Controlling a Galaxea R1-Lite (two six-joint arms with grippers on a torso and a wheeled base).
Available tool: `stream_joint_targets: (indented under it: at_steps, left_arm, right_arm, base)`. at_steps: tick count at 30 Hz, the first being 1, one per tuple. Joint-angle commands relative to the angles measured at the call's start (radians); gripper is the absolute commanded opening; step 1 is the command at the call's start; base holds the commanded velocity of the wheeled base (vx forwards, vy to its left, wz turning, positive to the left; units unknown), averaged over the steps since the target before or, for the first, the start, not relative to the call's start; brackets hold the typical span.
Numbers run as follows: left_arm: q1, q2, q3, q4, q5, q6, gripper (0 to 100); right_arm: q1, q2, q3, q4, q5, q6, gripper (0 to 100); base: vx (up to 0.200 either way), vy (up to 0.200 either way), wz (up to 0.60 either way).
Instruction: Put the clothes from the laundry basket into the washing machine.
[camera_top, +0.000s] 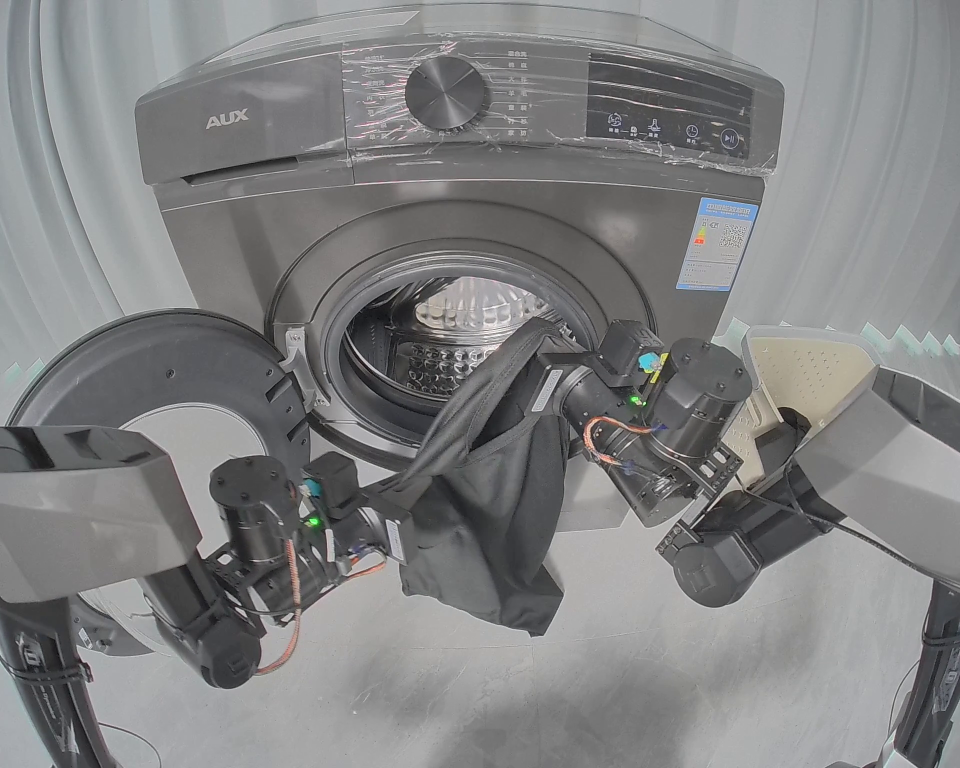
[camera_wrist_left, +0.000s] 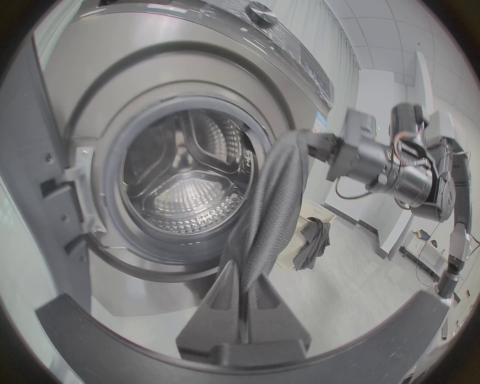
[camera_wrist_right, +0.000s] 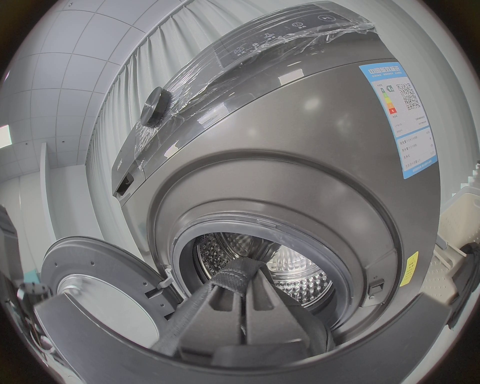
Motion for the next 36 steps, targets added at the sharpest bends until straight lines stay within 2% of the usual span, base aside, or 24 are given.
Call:
stream_joint_targets:
  at_steps: [1,5,8,11,16,27,36]
  left_arm:
    - [0.079,-0.116,0.066,0.001,-0.047,-0.001,0]
    - [0.116,-0.155,0.098,-0.001,-0.097,-0.002,0]
    - [0.126,-0.176,0.124,-0.001,-0.121,-0.002,0]
    - [0.131,-0.205,0.147,-0.001,-0.147,-0.008,0]
    - [0.156,-0.248,0.184,-0.002,-0.187,-0.014,0]
    - [0.172,-0.236,0.101,-0.002,-0.195,-0.016,0]
    - [0.172,-0.237,0.098,-0.002,-0.189,-0.014,0]
  right_arm:
    - [-0.022,-0.057,0.069,-0.007,0.012,0.006,0]
    - [-0.022,-0.084,0.130,-0.021,0.017,0.007,0]
    - [-0.017,-0.084,0.178,-0.050,0.038,0.006,0]
    - [-0.013,-0.080,0.227,-0.078,0.041,0.006,0]
    - [-0.008,-0.071,0.253,-0.119,0.040,0.006,0]
    - [-0.005,-0.006,0.298,-0.122,0.044,0.006,0]
    - [-0.008,0.135,0.287,-0.148,0.101,0.009,0]
  base:
    - [0.000,0.000,0.00]
    - [0.000,0.000,0.00]
    - [0.000,0.000,0.00]
    - [0.000,0.000,0.00]
    - [0.000,0.000,0.00]
    - [0.000,0.000,0.00]
    - [0.000,0.000,0.00]
